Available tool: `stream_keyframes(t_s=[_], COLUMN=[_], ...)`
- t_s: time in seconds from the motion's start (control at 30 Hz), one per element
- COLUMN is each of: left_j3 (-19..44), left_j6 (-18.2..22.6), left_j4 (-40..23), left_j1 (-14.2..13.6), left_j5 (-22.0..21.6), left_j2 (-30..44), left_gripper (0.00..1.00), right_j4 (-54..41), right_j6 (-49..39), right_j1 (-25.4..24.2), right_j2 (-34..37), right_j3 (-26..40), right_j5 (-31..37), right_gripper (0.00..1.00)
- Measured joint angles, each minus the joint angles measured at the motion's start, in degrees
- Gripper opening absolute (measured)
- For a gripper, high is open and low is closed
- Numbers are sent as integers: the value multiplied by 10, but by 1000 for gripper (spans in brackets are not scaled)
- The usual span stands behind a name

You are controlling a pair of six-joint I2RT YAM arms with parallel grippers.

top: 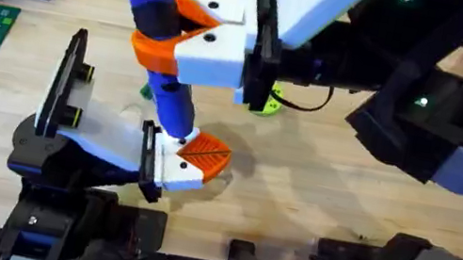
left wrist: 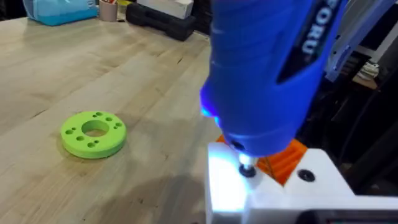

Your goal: Pick up the gripper from the table and insert it into the empty holder that is missing its gripper. Then pick up a screw, insert it into the mounting hole, and use the screwdriver to tighten it. Finally, clean up the table by picking up the vegetable and placing it into the bucket.

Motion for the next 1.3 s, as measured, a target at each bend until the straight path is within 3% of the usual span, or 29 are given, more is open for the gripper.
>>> stream_keyframes(t_s=[0.3,0.5,0.6,0.97,1.3], left_j3=[0,0,0,0,0], left_j6=[0,0,0,0,0], left_j4=[0,1,1,1,2], left_j1=[0,0,0,0,0], left_j5=[0,-2,-2,-3,-5], left_j2=[0,0,0,0,0], left_gripper=[19,19,19,19,19], right_j4=[19,164,178,64,-147], right_j6=[2,18,24,1,-133], right_j1=[0,2,1,-13,-54], right_j2=[0,2,1,1,1], right_j3=[-6,-16,3,88,150], right_j5=[0,-5,-9,-35,-33], right_gripper=[50,52,51,50,52])
